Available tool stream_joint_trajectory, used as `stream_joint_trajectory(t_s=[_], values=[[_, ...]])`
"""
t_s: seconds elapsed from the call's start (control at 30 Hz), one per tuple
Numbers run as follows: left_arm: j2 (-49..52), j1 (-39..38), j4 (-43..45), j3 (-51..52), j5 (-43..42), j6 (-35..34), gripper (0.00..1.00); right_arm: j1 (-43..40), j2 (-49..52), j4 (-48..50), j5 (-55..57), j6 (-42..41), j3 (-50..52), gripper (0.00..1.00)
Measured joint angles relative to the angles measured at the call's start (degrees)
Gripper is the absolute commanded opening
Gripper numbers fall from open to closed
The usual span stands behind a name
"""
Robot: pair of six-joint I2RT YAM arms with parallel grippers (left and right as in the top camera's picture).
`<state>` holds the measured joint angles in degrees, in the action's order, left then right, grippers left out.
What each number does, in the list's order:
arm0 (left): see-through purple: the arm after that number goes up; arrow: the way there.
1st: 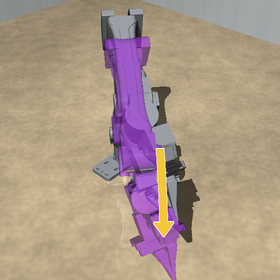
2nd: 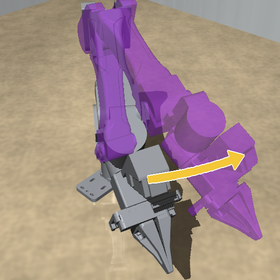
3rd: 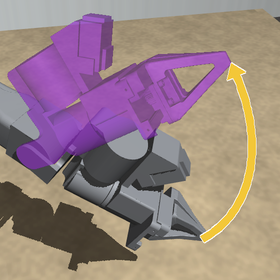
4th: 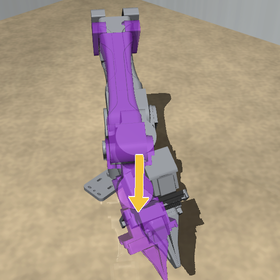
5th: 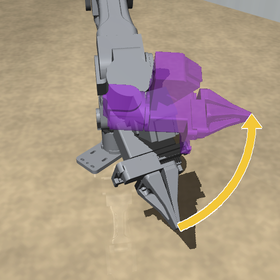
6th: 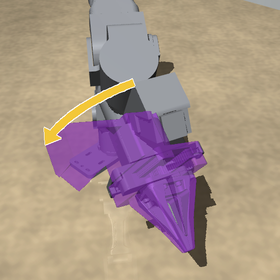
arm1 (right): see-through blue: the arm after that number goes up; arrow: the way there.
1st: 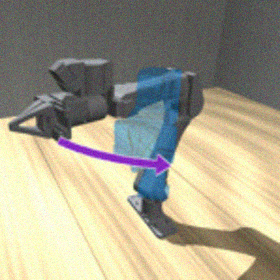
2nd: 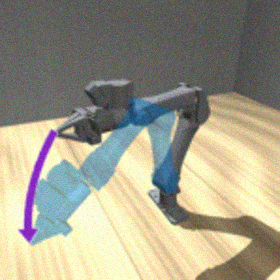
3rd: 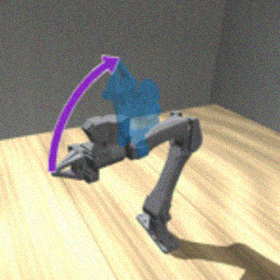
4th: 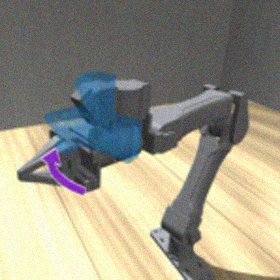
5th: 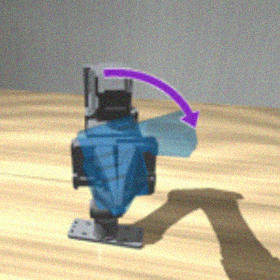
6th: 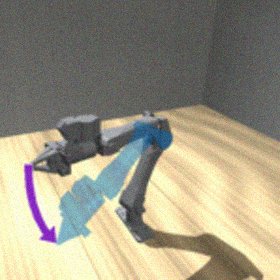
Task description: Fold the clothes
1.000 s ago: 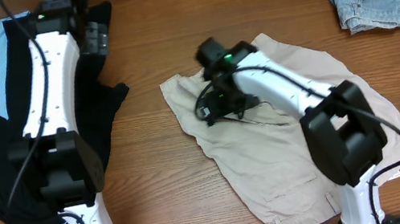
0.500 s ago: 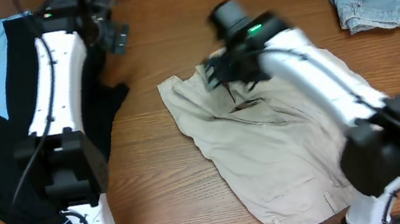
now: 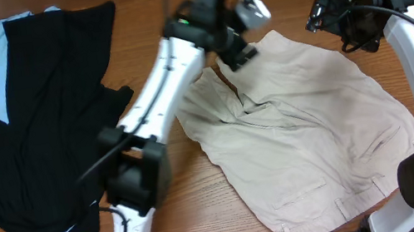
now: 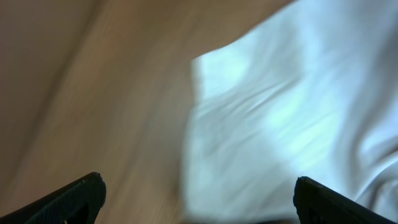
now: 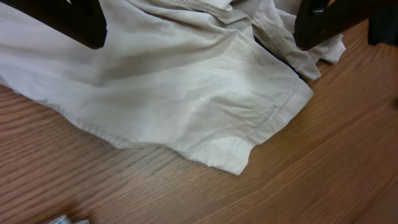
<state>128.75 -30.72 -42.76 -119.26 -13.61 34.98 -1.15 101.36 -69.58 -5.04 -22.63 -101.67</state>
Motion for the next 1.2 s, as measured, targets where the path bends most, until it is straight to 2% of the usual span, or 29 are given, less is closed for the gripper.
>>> stream_joint_trajectory(t_s=[0.33, 0.67, 1.0, 1.2], values=[[8.1, -9.7, 7.1, 0.0, -1.5, -0.7, 1.0, 0.0, 0.0, -0.1, 0.1, 0.2, 0.0, 1.0], [11.5, -9.7, 11.5, 0.0, -1.6, -12.1, 1.0, -0.8, 0.0, 1.7, 2.3, 0.1, 0.0, 1.0], [15.8, -9.7, 14.3, 0.0, -0.9, -17.4, 1.0, -6.5, 0.0, 4.2, 2.7, 0.1, 0.0, 1.0], [16.9, -9.7, 15.4, -0.3, 7.8, -17.6, 1.0, -8.7, 0.0, 3.1, 2.9, 0.1, 0.0, 1.0]])
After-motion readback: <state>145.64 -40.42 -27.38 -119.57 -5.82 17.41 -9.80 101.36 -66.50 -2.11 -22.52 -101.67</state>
